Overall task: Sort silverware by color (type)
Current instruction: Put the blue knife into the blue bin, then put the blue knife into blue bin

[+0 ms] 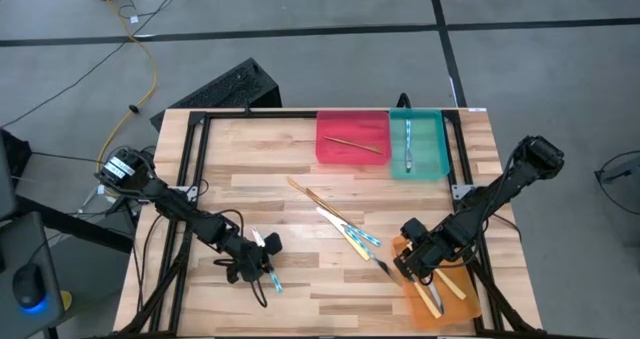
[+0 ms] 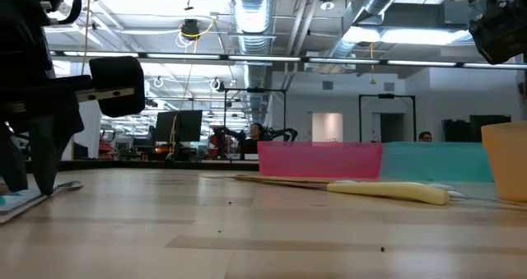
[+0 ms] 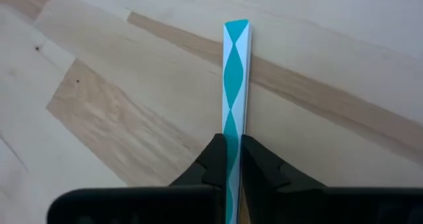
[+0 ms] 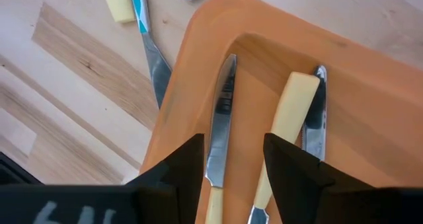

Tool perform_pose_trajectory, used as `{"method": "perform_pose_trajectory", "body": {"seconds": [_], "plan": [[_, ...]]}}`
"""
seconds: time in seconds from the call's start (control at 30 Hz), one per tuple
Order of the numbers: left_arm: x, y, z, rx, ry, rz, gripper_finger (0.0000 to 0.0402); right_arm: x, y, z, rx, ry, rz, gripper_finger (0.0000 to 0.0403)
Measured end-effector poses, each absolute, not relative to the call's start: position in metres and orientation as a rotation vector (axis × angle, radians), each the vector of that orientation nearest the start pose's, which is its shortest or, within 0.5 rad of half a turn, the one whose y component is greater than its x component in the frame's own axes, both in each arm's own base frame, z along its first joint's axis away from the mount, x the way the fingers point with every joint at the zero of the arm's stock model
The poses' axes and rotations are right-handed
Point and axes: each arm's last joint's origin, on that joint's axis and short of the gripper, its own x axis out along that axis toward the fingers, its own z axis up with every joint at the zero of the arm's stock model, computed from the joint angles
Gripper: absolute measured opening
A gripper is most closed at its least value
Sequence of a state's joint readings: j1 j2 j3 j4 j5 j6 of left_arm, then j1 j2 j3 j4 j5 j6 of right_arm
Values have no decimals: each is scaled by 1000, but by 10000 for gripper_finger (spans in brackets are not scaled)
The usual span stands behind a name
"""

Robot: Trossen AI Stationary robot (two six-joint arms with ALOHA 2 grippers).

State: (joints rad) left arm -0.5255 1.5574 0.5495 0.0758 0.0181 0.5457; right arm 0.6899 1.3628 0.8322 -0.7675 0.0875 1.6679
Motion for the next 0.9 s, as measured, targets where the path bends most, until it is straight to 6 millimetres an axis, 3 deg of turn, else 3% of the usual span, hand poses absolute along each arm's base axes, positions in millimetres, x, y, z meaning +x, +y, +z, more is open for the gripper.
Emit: {"method": "perform_pose_trajectory", "body": {"seconds": [0.47,0.73,0.9], "plan": [[231,-130,124,610,680,-528,2,188,150,205,949,1196,-536,178],[234,-131,127,609,638,-503,1,197,155,226,894,1110,-452,178],[234,-131,127,619,631,-531,4,198,155,228,890,1099,-448,178]]}}
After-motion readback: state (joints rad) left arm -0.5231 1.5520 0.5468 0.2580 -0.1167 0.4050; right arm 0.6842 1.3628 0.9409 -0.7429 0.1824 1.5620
